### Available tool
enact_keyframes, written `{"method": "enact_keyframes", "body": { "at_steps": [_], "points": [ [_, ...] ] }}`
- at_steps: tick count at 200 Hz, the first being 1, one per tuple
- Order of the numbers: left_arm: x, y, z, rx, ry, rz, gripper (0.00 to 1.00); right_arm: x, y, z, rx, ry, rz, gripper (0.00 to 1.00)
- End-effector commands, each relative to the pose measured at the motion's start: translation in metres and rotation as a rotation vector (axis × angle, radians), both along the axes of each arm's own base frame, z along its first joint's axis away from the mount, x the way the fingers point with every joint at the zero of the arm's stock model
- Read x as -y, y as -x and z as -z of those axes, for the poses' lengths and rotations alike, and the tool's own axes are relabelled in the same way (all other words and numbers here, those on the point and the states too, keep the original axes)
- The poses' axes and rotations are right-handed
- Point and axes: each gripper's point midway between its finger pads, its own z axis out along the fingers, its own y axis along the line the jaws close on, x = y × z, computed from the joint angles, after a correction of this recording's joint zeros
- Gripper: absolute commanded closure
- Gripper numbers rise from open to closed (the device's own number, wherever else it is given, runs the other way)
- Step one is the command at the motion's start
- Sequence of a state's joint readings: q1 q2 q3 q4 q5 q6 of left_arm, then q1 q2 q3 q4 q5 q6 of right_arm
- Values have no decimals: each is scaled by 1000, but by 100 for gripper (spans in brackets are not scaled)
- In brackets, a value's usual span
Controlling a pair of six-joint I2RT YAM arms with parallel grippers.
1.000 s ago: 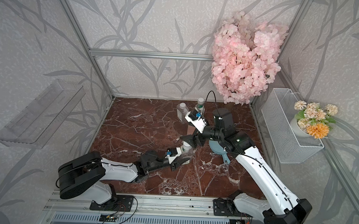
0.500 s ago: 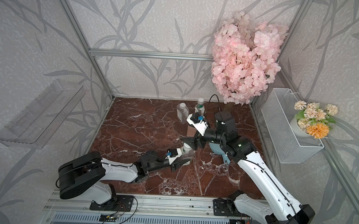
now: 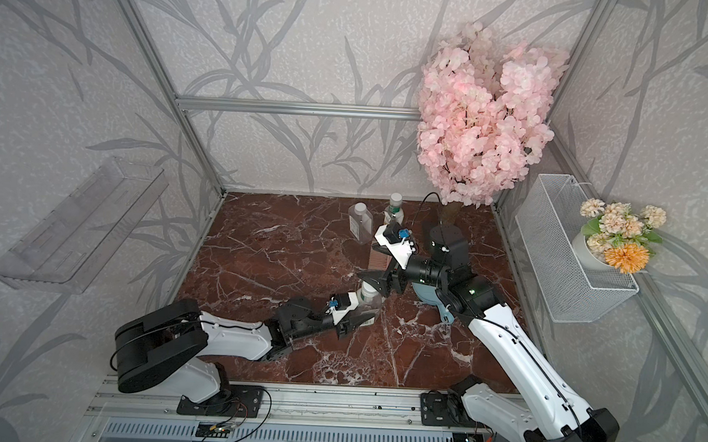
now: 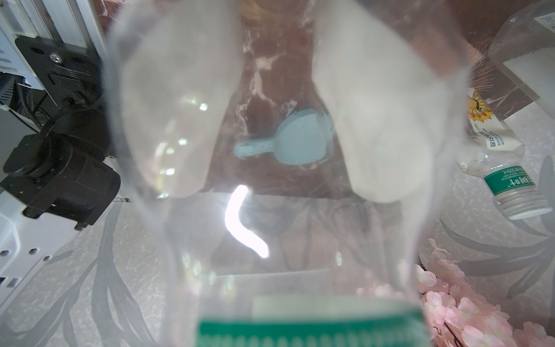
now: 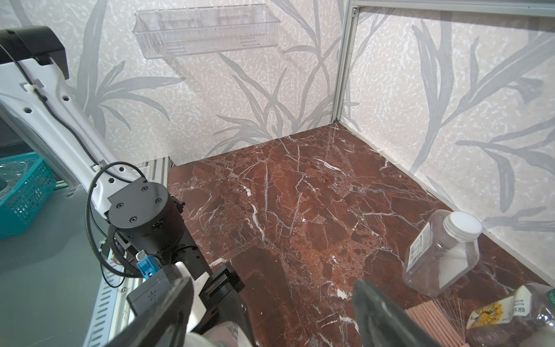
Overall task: Screw on the bottle caps
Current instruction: Screw the bottle cap onto the plastic bottle.
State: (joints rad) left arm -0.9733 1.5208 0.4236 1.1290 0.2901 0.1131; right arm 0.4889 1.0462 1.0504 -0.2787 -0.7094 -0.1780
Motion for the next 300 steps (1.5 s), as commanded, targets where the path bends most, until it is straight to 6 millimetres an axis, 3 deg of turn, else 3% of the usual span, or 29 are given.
{"method": "enact_keyframes", "body": {
  "at_steps": [1, 46, 70, 97, 181, 264, 300],
  "points": [
    [-1, 0, -33, 60, 101, -7, 69, 1, 5, -8, -3, -20, -10, 13],
    [-11, -4, -29, 27, 113, -43, 69, 16, 32, -53, 45, -111, -137, 11],
    [-15, -3, -29, 29, 102, -42, 69, 16, 57, -50, 22, -99, -277, 11],
    [-14, 1, -34, 36, 107, -21, 69, 12, 65, -42, 78, -72, -337, 13],
    [-13, 2, -37, 38, 115, -11, 69, -7, 47, -24, 156, 13, -349, 27],
    [-12, 0, -38, 40, 111, -15, 69, -8, 46, -16, 160, 33, -347, 50],
    [-13, -1, -42, 52, 118, -26, 69, -7, 48, -11, 147, 33, -338, 53]
  ]
}}
